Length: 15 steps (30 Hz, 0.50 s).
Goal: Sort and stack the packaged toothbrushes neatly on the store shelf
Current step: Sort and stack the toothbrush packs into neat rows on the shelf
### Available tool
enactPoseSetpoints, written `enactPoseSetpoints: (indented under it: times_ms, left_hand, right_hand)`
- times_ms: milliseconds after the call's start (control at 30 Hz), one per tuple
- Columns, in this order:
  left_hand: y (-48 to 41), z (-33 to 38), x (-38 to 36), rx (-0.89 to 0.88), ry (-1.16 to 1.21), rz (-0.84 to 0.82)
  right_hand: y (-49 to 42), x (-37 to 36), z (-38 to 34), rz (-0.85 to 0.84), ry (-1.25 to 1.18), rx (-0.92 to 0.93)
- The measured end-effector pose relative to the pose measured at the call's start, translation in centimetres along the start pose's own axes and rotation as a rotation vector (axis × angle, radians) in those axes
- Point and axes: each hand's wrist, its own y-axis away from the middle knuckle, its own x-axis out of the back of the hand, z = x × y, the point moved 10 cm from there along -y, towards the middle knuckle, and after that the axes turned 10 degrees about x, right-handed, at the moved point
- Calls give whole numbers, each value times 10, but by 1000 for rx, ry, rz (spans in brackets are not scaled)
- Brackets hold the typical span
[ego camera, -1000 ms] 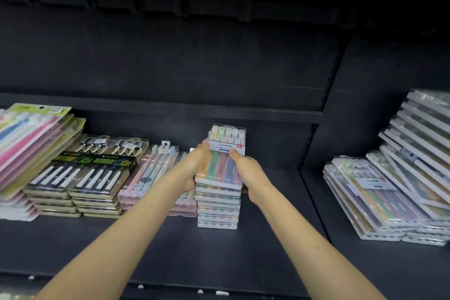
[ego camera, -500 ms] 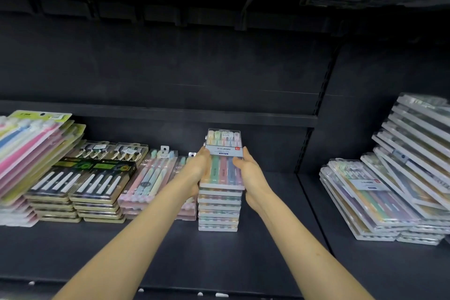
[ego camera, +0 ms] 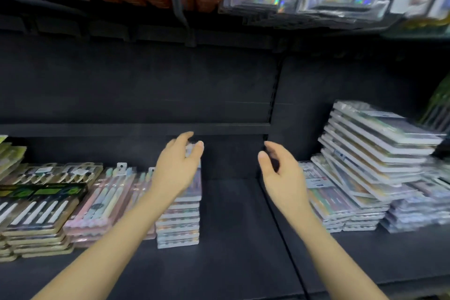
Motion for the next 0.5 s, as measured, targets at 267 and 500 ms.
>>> enactPoseSetpoints:
  times_ms: [267,500]
  left_hand:
    - [28,122,-128,-161,111,-303]
    - [48,190,-248,-4,267,-684]
  right_hand:
    - [-27,205,22,401,764,154]
    - [-66,255,142,180,117,-411]
